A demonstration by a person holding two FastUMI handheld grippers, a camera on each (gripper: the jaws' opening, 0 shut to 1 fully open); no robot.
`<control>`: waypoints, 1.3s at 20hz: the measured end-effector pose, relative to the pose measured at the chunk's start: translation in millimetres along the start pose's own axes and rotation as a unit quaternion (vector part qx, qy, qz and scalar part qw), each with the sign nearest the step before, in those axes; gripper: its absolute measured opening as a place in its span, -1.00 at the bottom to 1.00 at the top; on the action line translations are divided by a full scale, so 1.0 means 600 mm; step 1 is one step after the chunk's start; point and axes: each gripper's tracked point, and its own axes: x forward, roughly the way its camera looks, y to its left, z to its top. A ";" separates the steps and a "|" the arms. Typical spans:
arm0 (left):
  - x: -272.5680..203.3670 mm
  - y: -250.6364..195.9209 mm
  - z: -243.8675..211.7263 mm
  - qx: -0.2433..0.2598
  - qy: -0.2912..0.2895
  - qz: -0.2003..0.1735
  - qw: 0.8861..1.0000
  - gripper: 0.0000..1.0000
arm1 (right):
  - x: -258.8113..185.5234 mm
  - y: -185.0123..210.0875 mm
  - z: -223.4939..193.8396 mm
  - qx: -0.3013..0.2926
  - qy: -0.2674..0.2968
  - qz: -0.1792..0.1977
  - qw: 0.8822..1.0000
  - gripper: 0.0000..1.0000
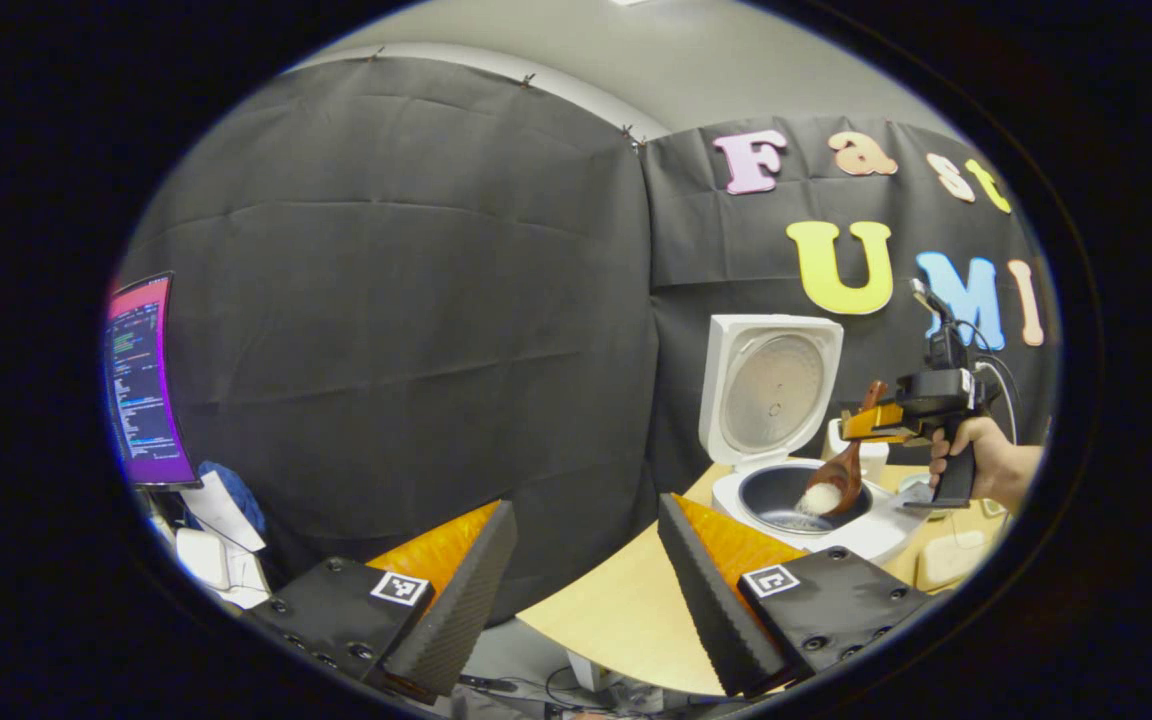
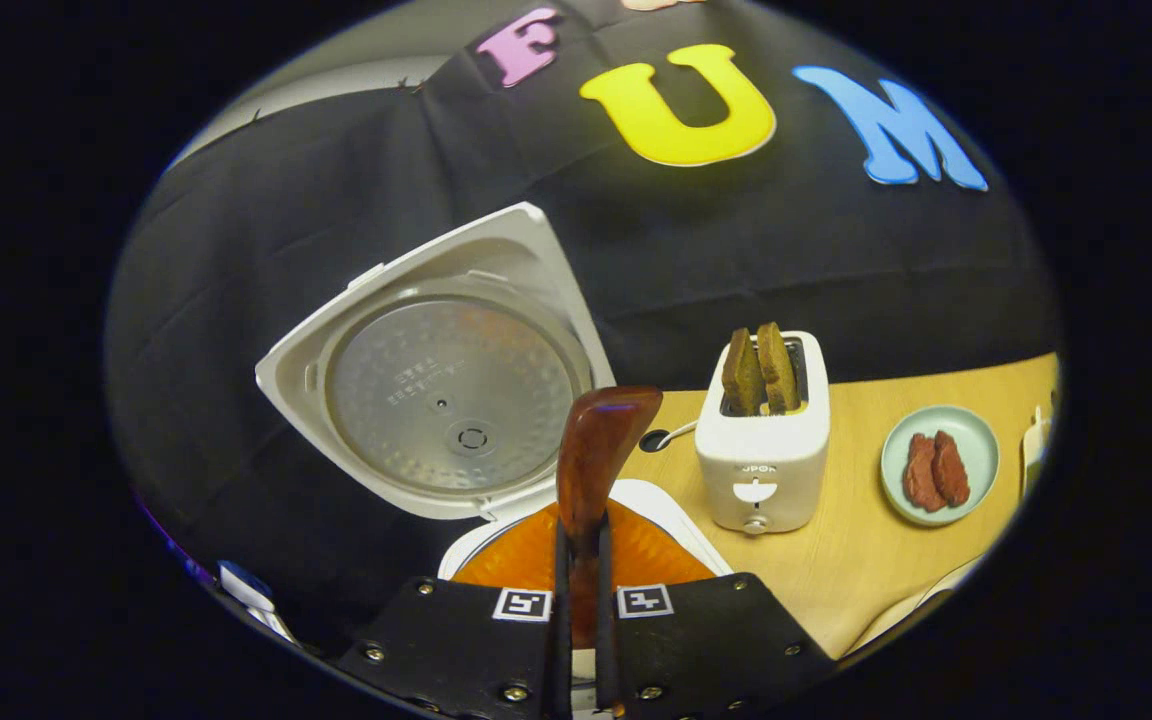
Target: Close the left gripper, press the button to open the rice cooker; take a wooden spoon from the chopstick holder with the right hand, scoop a spoonful of rice and pour it into the rice cooker, then put the wooden spoon back into the chopstick holder.
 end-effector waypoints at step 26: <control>0.009 -0.050 0.040 -0.015 -0.019 -0.027 0.999 1.00 | -0.114 0.058 0.103 -0.266 -0.101 -0.026 0.958 -0.81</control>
